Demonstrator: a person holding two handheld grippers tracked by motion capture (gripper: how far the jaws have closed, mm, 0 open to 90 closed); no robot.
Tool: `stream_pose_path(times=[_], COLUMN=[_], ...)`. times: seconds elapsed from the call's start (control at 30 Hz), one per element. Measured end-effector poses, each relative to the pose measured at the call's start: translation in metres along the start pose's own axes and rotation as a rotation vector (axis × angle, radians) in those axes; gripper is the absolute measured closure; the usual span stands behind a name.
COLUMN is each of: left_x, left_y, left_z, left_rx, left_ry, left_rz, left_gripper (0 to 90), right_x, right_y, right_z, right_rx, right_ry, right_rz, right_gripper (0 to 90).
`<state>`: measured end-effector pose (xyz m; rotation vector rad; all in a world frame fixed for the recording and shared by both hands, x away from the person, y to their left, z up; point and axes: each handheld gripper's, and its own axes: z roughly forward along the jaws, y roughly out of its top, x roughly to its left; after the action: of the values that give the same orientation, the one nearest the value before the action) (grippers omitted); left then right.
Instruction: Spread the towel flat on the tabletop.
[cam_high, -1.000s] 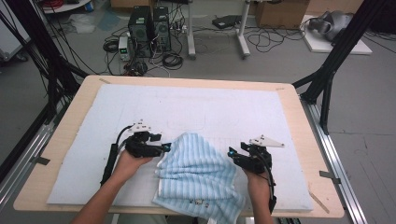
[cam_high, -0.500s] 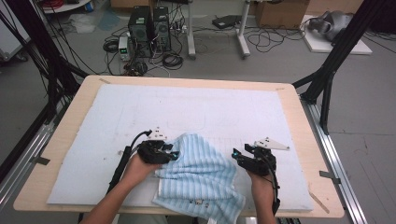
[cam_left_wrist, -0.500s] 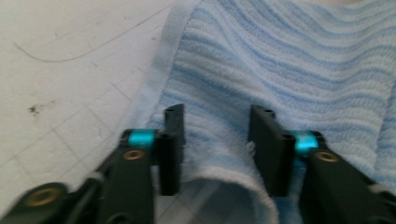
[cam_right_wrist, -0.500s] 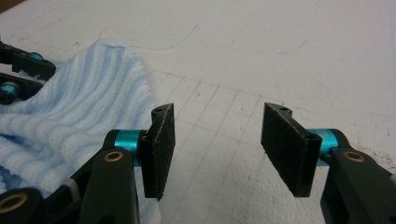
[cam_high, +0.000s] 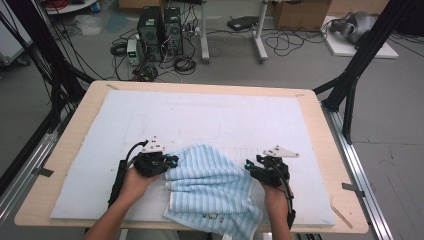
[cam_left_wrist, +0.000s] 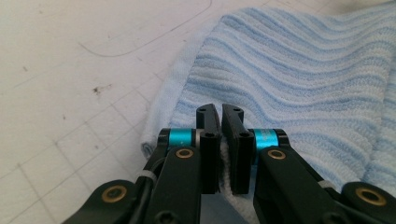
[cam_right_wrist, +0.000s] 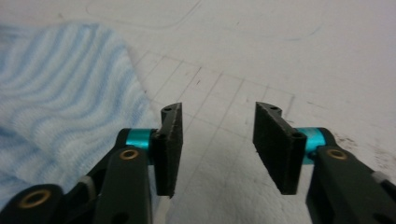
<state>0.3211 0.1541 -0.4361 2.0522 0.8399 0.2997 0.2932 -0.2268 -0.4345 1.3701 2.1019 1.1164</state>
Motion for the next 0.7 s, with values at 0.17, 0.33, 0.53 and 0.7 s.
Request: stream_pose_path(times=[0.17,0.33,0.53,0.7], left_x=[0.005,0.009,0.012,0.015], left_y=[-0.003,-0.008,-0.009,-0.012], left_z=[-0.004,-0.006,-0.01,-0.015], left_rx=[0.002,0.0,-0.009,-0.018], left_ry=[0.005,0.007,0.013,0.025], left_rz=[-0.016,-0.032,-0.037,-0.048], left_gripper=[85.2,85.3,85.2,85.2], right_x=[0.009,0.015,0.023,0.045], right_y=[0.009,0.017,0.025,0.023], right_z=[0.013,0.026,0.039,0.047], right_rx=[0.017,0.049,0.084,0.148], right_ry=[-0.003,0.024,0.085,0.178], right_rz=[-0.03,-0.065,-0.072,-0.179], right_gripper=[67.1,68.8,69.4,73.0])
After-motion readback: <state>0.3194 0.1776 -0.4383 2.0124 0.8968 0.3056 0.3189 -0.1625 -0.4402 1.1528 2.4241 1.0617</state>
